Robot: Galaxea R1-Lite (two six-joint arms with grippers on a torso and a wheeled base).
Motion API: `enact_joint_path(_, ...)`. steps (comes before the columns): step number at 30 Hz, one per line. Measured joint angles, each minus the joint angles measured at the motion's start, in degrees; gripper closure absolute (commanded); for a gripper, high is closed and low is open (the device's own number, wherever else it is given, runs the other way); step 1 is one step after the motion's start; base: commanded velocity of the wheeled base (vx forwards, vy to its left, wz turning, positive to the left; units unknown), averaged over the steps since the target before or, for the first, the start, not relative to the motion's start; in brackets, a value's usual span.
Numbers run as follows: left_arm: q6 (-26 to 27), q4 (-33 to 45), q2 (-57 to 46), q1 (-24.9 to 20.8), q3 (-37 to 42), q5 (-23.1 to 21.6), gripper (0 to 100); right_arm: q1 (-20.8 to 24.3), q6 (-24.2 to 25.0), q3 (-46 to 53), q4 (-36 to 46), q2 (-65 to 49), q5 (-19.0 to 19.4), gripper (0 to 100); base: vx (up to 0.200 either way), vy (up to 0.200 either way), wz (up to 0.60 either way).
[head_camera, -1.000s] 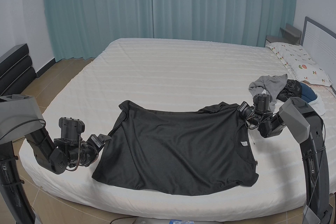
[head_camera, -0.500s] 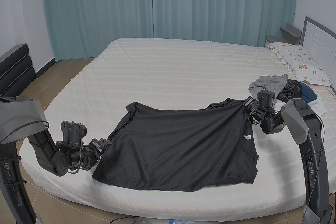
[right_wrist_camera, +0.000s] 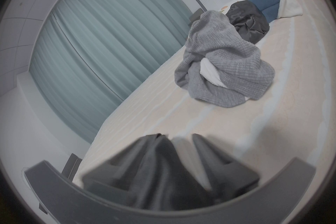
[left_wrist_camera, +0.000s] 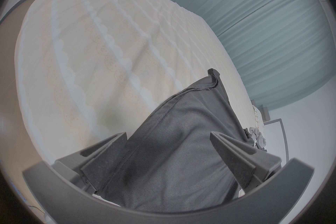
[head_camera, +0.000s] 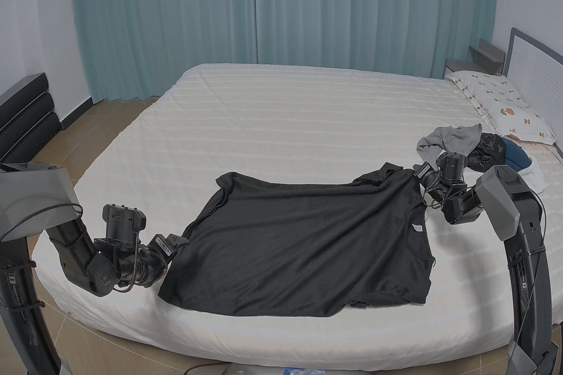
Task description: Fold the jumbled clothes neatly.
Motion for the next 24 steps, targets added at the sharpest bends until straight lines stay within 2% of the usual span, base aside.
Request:
enact_joint_path(6, -0.04, -0.02, -0.17, 0.00, 0.22, 0.02, 0, -0.22, 1.48, 10.62, -1.43, -4.11, 4.82, 0, 0.000, 0.000, 0.00)
enact_joint_path(13, -0.20, -0.02, -1.90, 0.10, 2.01, 0.05, 0, -0.49, 4.73, 29.88, -4.99, -13.68, 10.03, 0, 0.000, 0.000, 0.00)
enact_joint_path(22, -1.54, -0.02, -4.16, -0.28, 5.57, 0.07, 0, 0.50, 7.75, 53.92, -7.30, -28.12, 13.40, 0, -0.200, 0.000, 0.00)
enact_joint_path(24, -1.90, -0.02, -4.46, -0.61, 6.19, 0.10, 0, 0.83, 8.68, 58.36, -7.47, -31.04, 14.28, 0, 0.000, 0.000, 0.00)
